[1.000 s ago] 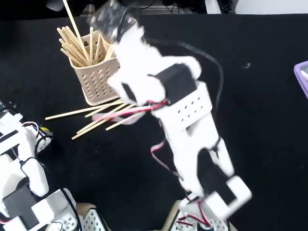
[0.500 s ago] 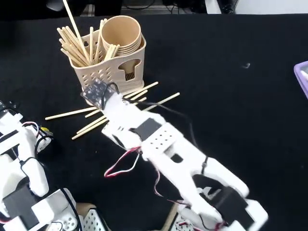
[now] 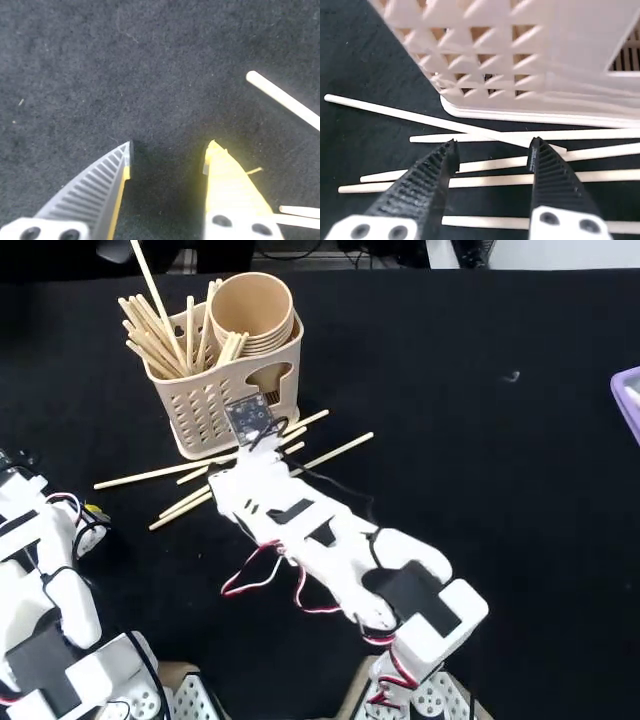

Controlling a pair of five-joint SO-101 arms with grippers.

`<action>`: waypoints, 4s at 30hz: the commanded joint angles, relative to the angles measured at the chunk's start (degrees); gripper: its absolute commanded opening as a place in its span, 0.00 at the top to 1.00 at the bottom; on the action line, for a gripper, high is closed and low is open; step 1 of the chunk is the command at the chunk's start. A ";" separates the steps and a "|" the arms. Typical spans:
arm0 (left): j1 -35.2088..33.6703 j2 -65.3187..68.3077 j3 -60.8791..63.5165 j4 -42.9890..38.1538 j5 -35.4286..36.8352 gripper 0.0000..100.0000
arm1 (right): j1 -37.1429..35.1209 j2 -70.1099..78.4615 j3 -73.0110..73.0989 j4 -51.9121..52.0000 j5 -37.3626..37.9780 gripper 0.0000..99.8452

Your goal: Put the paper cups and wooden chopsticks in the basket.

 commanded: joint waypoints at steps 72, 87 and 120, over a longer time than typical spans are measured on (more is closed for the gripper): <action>-0.48 0.09 -1.80 -0.53 -0.53 0.76 | 1.93 3.56 -28.79 70.51 66.73 0.86; -0.48 0.09 -1.80 -0.53 -0.53 0.76 | 2.29 1.19 -32.22 78.24 64.70 0.99; -0.48 0.09 -1.80 -0.53 -0.53 0.76 | -1.41 1.01 -37.41 75.69 59.08 0.99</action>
